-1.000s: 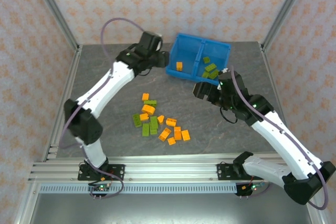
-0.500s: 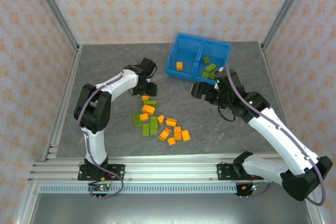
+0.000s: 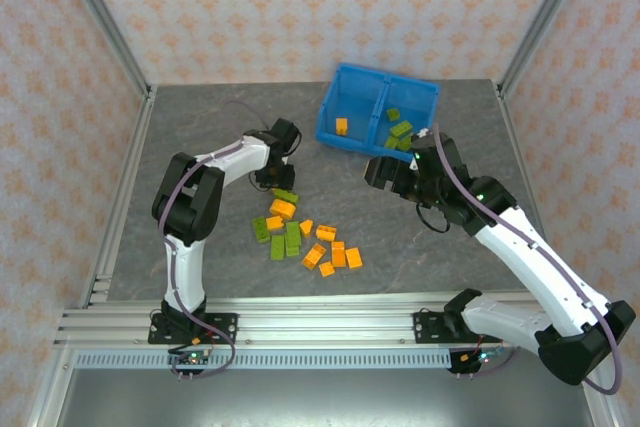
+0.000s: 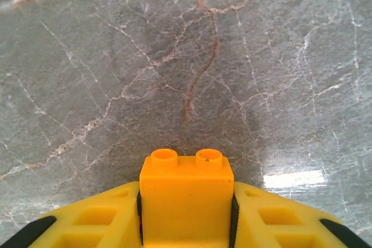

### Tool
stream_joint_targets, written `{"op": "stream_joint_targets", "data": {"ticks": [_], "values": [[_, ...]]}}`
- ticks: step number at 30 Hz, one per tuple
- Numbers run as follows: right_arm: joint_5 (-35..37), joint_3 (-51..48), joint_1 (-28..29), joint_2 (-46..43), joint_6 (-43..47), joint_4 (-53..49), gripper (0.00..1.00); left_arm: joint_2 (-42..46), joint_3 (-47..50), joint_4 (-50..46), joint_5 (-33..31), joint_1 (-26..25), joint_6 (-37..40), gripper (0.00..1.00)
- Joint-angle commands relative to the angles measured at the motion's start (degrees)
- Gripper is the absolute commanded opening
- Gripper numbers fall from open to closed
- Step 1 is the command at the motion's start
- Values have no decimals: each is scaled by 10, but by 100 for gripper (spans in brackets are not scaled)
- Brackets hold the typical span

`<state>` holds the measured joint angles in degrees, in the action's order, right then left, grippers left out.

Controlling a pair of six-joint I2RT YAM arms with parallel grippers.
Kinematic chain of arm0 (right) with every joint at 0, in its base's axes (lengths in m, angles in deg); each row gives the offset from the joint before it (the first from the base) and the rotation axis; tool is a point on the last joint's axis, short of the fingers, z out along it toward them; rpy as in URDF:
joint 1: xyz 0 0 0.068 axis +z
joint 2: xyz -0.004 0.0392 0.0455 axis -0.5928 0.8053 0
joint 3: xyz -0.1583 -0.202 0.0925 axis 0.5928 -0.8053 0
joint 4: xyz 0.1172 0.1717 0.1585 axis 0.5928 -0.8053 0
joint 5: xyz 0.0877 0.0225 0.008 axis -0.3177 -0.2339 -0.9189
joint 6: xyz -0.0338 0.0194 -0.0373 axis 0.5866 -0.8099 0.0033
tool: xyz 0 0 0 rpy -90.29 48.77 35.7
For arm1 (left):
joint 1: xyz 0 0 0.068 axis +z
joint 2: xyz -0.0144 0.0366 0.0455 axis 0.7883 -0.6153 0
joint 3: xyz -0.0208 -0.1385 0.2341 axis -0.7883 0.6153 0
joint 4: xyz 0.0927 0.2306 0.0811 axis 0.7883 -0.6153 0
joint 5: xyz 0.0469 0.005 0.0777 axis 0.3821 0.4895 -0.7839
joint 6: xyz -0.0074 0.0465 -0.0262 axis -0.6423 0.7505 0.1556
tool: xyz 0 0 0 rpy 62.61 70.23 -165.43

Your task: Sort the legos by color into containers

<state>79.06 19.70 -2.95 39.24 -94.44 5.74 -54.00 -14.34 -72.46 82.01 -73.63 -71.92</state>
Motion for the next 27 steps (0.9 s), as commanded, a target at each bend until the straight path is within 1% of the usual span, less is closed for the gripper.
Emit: {"op": "stream_joint_targets", "data": {"ticks": [1,4,5,7,9,10,13,15,17,20,23,27], "values": [[-8,13,3,-7,6,3,95,28,28,21,0,6,-18,33],[-41,12,4,-8,10,24,95,67,9,39,49,5,-24,29],[-54,9,3,-8,10,36,95,92,-7,44,71,5,-25,28],[-72,8,3,-9,6,57,95,101,-46,53,118,2,-28,26],[-64,4,4,-14,-3,72,95,95,-99,59,147,-10,-32,25],[-54,0,3,-19,-8,78,95,87,-126,58,150,-17,-32,25],[-26,-11,3,-39,-16,90,95,38,-227,53,131,-45,-31,25],[-15,-12,3,-47,-19,85,96,-1,-295,55,96,-58,-34,25],[-14,-10,4,-51,-21,75,96,-40,-348,64,64,-66,-37,25],[-10,-13,4,-63,-29,63,96,-108,-418,80,35,-68,-51,25],[3,-21,4,-86,-36,57,96,-179,-498,91,36,-68,-61,25],[18,-25,3,-108,-34,41,96,-264,-596,84,63,-70,-62,25]]}}
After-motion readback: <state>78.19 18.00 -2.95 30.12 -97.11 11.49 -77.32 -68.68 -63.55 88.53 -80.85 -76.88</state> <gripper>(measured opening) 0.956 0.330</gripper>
